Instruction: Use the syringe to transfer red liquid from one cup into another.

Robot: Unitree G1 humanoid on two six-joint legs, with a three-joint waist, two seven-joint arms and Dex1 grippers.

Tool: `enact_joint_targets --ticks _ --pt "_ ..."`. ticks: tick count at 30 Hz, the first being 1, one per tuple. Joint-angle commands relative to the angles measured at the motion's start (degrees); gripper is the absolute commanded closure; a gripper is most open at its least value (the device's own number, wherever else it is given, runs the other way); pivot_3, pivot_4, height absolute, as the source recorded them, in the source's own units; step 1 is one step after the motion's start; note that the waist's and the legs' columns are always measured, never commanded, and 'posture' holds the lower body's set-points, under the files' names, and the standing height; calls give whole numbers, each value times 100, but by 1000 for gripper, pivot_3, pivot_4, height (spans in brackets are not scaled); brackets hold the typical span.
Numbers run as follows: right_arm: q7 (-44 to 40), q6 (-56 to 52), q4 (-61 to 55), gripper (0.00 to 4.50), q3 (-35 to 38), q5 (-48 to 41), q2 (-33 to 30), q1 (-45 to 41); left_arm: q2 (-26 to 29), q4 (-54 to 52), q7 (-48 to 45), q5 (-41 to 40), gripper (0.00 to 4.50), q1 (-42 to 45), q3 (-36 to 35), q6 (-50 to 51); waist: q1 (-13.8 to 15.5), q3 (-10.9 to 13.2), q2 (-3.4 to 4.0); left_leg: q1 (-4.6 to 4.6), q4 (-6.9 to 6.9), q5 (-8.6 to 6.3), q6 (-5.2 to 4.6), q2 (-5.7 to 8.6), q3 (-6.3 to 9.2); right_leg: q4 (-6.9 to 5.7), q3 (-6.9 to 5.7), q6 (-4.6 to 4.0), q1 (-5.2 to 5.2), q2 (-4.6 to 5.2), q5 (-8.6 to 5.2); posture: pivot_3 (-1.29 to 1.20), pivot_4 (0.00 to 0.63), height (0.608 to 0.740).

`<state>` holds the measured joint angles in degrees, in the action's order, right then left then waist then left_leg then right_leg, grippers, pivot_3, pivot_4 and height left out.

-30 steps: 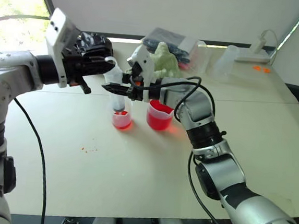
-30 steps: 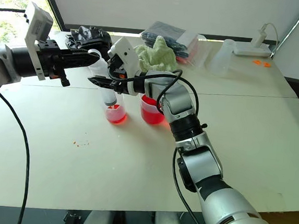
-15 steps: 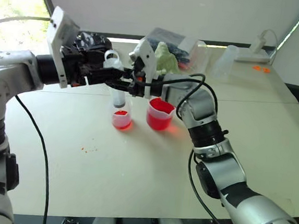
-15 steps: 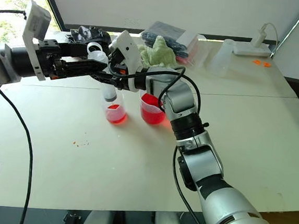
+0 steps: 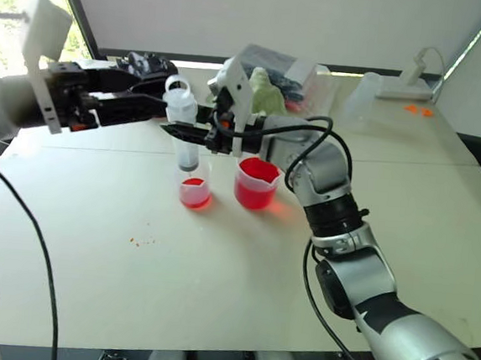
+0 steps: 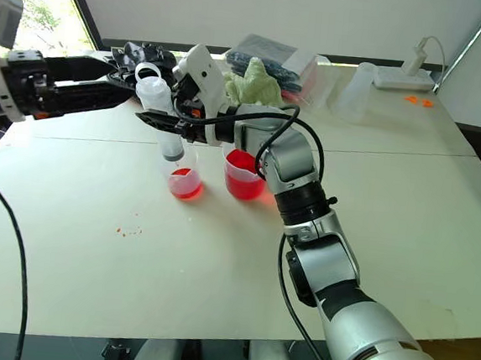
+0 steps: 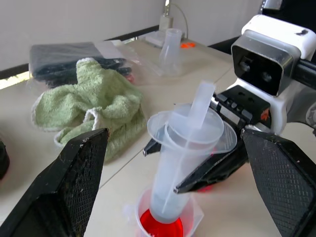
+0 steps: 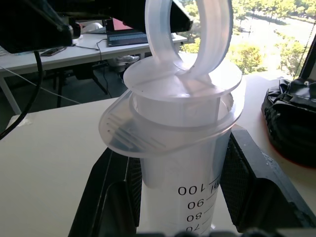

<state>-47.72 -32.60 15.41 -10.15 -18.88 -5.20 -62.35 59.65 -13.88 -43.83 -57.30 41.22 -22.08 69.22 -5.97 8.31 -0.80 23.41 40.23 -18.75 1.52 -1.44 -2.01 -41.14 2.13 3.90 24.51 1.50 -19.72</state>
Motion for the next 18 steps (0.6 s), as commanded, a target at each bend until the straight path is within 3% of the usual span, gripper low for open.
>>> enact_joint_targets --ticks 1,7,13,15,18 --pt "-24 20 -172 2823 238 -187 19 -215 264 -530 -226 25 50 -736 -326 -96 -2 0 0 -2 0 0 0 1 0 -2 1 0 0 1 0 0 150 740" --pt "5 -61 -157 2823 388 -303 -2 -360 470 -877 -535 183 50 -2010 -847 -426 20 0 1 -2 -3 0 1 0 0 2 1 0 0 1 0 0 150 740" --pt "58 -343 -251 2823 473 -443 -36 -428 279 -921 -283 220 50 -2079 -702 -677 48 0 0 -2 -3 0 0 4 4 6 2 0 -6 3 0 0 150 740" --pt "-226 -78 -460 2823 72 -177 -205 -232 266 -887 -256 225 50 -2036 -643 -731 45 0 0 -2 -5 0 0 3 4 6 2 0 -6 3 0 0 150 740" --pt "-38 -463 -422 2823 363 -446 -166 -380 249 -823 -211 238 50 -1947 -533 -809 41 0 0 -2 -7 0 0 3 5 6 2 0 -5 2 0 0 150 740"
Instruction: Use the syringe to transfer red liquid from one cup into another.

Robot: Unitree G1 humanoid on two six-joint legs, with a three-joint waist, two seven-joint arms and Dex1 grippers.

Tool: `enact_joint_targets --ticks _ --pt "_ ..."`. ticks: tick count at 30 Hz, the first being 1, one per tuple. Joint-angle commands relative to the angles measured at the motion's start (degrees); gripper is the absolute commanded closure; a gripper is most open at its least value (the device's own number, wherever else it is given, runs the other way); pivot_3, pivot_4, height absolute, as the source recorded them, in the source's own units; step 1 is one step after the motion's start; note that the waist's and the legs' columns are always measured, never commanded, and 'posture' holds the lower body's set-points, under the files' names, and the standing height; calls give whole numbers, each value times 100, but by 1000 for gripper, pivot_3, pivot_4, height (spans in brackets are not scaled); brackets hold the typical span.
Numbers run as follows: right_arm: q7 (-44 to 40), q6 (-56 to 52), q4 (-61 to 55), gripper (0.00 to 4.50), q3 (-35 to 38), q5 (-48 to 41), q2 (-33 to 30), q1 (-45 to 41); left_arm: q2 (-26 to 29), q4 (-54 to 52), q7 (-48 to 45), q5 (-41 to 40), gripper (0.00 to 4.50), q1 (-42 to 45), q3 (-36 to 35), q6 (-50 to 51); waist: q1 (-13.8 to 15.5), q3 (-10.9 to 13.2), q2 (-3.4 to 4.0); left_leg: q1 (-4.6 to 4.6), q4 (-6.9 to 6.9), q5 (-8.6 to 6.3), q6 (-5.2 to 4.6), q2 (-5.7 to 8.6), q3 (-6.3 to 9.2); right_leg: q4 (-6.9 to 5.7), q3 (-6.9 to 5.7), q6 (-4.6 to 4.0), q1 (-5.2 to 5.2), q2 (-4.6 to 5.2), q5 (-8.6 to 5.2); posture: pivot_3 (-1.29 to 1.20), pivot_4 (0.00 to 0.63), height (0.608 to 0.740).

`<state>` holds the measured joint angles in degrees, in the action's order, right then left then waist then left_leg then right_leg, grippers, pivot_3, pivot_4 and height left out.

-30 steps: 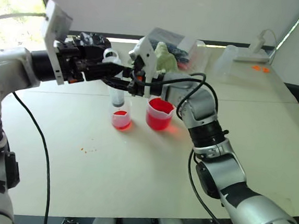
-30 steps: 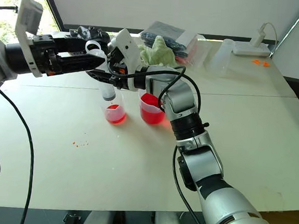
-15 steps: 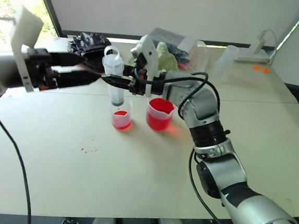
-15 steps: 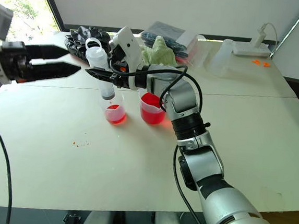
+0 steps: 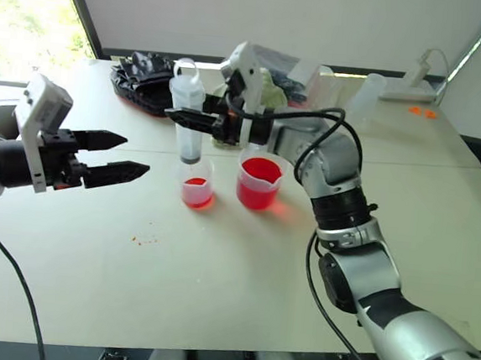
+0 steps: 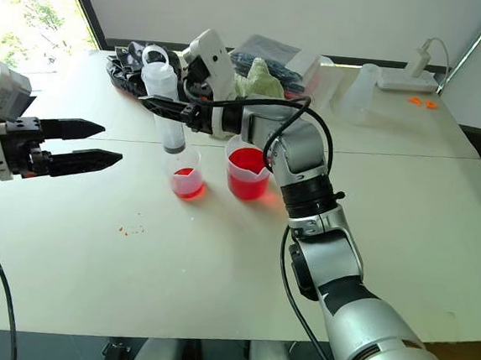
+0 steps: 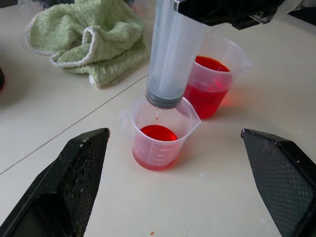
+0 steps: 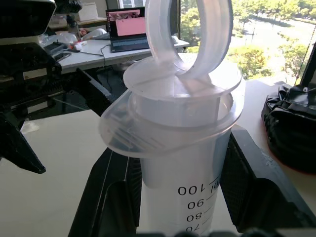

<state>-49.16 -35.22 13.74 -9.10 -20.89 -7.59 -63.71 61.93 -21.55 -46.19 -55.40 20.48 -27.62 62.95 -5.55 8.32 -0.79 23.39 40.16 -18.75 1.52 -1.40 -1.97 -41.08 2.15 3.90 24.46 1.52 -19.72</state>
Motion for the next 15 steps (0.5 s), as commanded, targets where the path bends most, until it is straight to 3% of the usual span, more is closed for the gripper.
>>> enact_joint_targets --ticks 1,3,8,15 --pt "61 -205 -306 2823 219 -225 20 -232 7 -33 30 42 50 162 62 -202 -1 0 0 0 0 0 0 0 0 0 0 0 0 0 0 0 150 740" --pt "75 -283 -349 2823 232 -237 -20 -228 -1 -6 35 42 50 198 131 -247 -1 0 0 0 0 0 0 0 0 0 0 0 0 0 0 0 150 740" --pt "870 -1393 483 2823 1458 -1033 6 -1153 -40 14 31 -12 50 287 301 -274 2 2 3 1 -1 1 2 0 0 1 0 0 1 0 0 0 150 740" --pt "1377 -2219 1913 2823 2366 -1287 -766 -2158 -196 35 62 38 50 415 589 -374 15 1 1 0 -6 1 1 2 4 6 0 0 -2 0 0 0 150 740"
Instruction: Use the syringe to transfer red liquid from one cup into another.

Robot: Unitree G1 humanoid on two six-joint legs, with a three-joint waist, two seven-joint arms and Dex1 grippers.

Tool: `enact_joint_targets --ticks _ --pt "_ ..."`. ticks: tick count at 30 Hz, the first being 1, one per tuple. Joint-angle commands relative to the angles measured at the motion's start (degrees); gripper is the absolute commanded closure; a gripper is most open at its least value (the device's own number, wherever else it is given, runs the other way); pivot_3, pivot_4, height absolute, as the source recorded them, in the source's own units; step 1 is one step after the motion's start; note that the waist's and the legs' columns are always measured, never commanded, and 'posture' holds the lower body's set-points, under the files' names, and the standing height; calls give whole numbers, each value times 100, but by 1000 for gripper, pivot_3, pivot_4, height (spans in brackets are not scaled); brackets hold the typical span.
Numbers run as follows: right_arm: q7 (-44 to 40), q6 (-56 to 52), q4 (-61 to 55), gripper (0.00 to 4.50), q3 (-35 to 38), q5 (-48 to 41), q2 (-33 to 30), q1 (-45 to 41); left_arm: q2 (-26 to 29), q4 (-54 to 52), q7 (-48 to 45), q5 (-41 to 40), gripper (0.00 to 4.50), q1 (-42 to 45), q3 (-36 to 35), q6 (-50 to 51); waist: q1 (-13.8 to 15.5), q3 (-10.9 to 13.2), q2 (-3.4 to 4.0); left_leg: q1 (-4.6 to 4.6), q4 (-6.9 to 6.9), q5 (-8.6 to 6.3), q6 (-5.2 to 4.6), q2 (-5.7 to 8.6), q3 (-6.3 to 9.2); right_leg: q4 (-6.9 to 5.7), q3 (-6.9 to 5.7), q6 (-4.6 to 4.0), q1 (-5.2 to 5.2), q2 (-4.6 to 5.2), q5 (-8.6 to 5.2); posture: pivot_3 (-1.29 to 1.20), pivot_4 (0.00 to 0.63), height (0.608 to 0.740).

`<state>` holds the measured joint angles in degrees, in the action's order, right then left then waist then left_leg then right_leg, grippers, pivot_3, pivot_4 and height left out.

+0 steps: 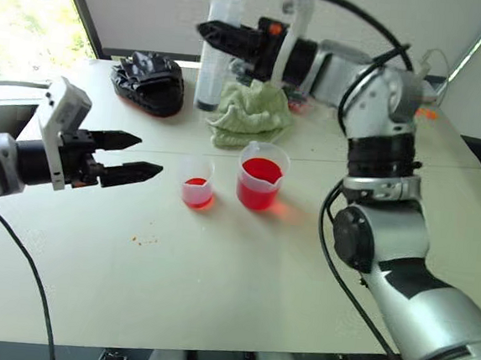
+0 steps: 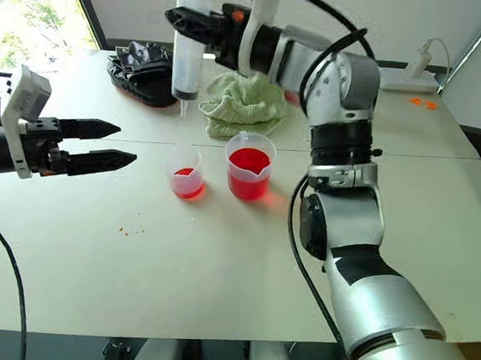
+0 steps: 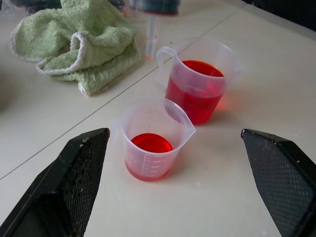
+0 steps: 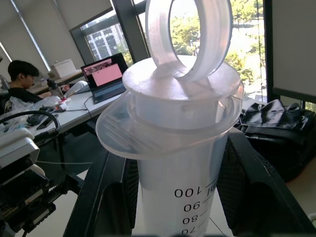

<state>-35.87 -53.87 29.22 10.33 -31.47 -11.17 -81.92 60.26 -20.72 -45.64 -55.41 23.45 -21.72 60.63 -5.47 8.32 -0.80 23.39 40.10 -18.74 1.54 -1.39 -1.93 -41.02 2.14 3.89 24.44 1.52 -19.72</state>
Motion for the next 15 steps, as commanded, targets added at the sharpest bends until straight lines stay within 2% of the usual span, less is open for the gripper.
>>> enact_joint_targets --ticks 1,9,12,15 --pt "30 -529 504 2823 485 -265 -583 -413 -44 -43 10 50 50 120 27 -160 13 1 2 1 0 0 0 1 0 0 1 0 0 1 0 0 150 740" --pt "-456 -1570 1823 2823 311 43 -2156 -788 -163 -87 -84 34 50 95 139 -271 7 2 3 3 -10 -1 -2 2 -5 20 10 -1 0 -1 0 0 150 740" --pt "-557 -1549 2354 2823 162 329 -2562 -904 -203 -140 -142 11 50 92 177 -312 -2 4 5 8 -19 1 0 -4 -21 74 19 -1 -2 -8 -1 0 150 740" --pt "-781 -1274 2610 2823 -407 881 -2846 -736 -260 -159 -173 -46 50 188 244 -323 9 6 8 8 -19 1 1 -8 -28 79 22 -1 -2 -10 -1 0 150 740"
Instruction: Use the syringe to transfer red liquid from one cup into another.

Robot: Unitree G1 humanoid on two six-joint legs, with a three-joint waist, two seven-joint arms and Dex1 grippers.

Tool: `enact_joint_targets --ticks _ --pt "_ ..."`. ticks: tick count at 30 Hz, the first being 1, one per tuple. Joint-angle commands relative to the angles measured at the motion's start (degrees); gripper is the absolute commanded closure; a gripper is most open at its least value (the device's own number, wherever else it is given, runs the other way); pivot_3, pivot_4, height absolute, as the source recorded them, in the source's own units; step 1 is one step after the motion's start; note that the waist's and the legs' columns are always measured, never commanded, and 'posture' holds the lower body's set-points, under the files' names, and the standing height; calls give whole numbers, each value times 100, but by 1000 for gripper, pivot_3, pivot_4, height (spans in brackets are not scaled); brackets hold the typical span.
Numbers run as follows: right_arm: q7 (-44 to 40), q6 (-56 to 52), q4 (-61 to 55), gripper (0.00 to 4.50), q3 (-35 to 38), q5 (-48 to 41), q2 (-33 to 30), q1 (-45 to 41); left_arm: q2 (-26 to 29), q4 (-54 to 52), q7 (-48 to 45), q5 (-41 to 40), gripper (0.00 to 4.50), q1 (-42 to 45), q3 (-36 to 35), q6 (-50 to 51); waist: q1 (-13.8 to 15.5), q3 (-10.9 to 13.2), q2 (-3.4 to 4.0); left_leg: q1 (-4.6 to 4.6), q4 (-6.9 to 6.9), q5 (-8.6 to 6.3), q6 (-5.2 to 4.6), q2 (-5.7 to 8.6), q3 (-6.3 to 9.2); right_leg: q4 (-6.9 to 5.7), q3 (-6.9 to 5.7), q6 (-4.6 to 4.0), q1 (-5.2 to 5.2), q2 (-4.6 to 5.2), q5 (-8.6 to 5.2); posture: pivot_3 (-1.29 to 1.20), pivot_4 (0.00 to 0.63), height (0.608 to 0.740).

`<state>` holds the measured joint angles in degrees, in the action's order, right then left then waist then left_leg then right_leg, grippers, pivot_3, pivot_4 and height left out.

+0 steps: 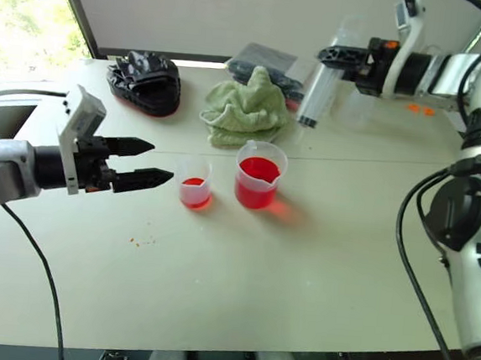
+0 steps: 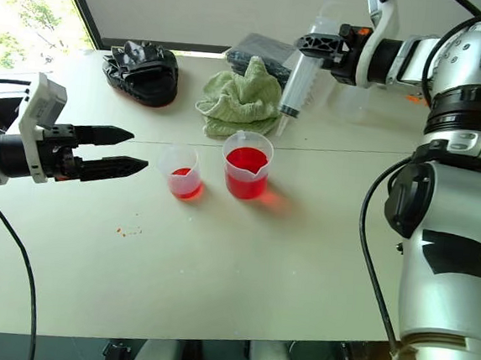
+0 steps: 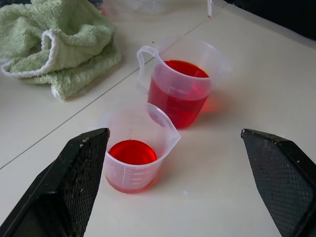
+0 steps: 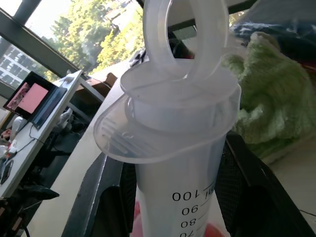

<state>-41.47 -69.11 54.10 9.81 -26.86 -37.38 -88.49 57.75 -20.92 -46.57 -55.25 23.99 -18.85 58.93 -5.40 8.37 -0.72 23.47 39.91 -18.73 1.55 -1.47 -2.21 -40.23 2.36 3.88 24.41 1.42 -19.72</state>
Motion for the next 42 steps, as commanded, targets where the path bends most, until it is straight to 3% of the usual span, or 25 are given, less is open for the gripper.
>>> enact_joint_targets --ticks 1,7,13,24,31,37,42 --pt "-357 325 154 2823 -594 606 -301 73 -28 -194 -111 -105 50 162 -31 -163 3 0 0 0 0 0 0 0 -3 1 1 0 0 0 0 0 150 740" --pt "-698 518 269 2823 -1134 1172 -445 801 -18 -390 -187 -250 50 236 17 -113 9 0 -1 0 3 0 0 0 -9 0 7 0 0 1 0 0 150 740" --pt "-963 -16 -491 2823 -1427 1187 -281 1728 48 -429 -244 -282 50 323 120 -98 4 1 1 0 6 0 0 -2 -9 -1 8 0 0 0 0 0 150 740" --pt "-400 -942 -474 2823 -982 1088 317 1866 54 -359 -209 -257 50 479 280 -77 17 -1 -2 0 11 0 0 -3 -9 -1 7 0 -3 -1 0 0 150 740" --pt "133 -684 -156 2823 -973 1323 657 1969 41 -408 -127 -292 50 453 281 -59 18 -3 -5 -1 11 0 0 -3 -8 -1 6 0 -4 -2 0 0 150 740" --pt "205 -162 150 49 -1092 1532 703 1823 46 -448 -75 -323 0 437 283 -46 4 -5 -7 -7 13 0 0 -2 -8 -1 6 0 -14 -2 0 0 150 740" --pt "-271 -18 -254 49 -1562 1664 496 1808 51 -467 -53 -323 0 407 272 -59 22 -4 -6 -8 18 0 0 -1 -7 -1 6 1 -17 0 0 0 150 740"
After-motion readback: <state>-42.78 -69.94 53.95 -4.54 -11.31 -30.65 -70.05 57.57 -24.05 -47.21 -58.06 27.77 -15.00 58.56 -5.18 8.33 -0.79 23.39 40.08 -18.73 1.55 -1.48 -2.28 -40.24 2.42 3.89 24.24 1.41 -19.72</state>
